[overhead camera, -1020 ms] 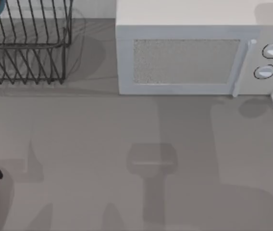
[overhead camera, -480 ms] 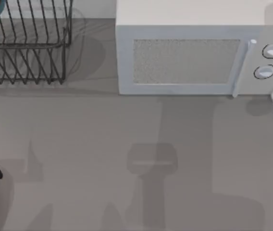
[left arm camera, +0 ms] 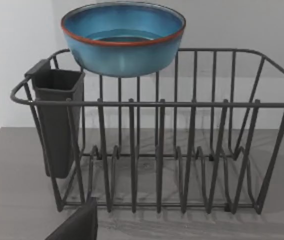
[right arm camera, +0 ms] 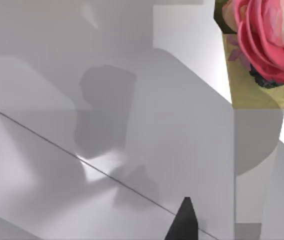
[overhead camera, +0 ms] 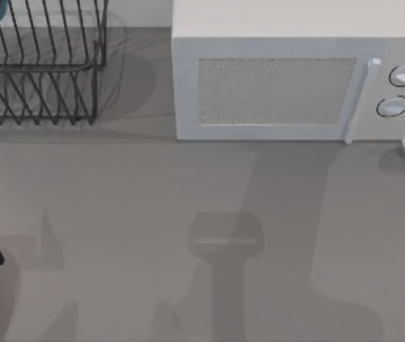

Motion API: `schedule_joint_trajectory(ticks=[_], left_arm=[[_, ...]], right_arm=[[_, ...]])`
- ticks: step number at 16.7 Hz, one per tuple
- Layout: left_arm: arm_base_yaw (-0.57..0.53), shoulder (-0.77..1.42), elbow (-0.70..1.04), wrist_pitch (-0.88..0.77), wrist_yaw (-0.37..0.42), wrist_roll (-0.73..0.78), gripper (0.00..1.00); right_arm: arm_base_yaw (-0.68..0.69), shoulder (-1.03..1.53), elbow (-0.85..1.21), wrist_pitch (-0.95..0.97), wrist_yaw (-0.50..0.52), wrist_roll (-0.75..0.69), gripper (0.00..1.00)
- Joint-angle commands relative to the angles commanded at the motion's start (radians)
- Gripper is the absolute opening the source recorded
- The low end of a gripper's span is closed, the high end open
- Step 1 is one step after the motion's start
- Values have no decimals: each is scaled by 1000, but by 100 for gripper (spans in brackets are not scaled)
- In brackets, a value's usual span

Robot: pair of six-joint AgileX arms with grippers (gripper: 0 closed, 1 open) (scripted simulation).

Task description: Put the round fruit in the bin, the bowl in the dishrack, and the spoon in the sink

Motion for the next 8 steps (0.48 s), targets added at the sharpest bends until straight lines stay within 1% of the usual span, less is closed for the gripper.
schedule_joint_trajectory(ticks=[2,8], left_arm=[[0,0,0,0,0,0,100],[0,0,0,0,0,0,100]], right_arm=[[0,0,0,0,0,0,0],[0,0,0,0,0,0,45]])
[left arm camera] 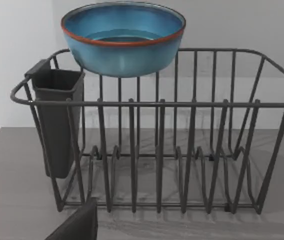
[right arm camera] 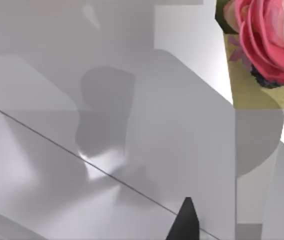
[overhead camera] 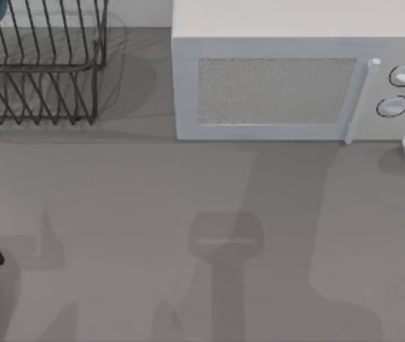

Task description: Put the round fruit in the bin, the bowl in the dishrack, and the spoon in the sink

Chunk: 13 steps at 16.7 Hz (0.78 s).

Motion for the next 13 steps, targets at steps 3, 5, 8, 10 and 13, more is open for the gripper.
schedule_joint_trajectory(ticks=[3,5,8,10,13], left_arm=[[0,0,0,0,0,0,100],[0,0,0,0,0,0,100],[0,0,0,0,0,0,100],[0,0,0,0,0,0,100],[0,0,0,0,0,0,100]], right_arm=[[0,0,0,0,0,0,68],[0,0,0,0,0,0,83],[0,0,0,0,0,0,100],[0,0,0,0,0,0,100],[0,0,0,0,0,0,100]])
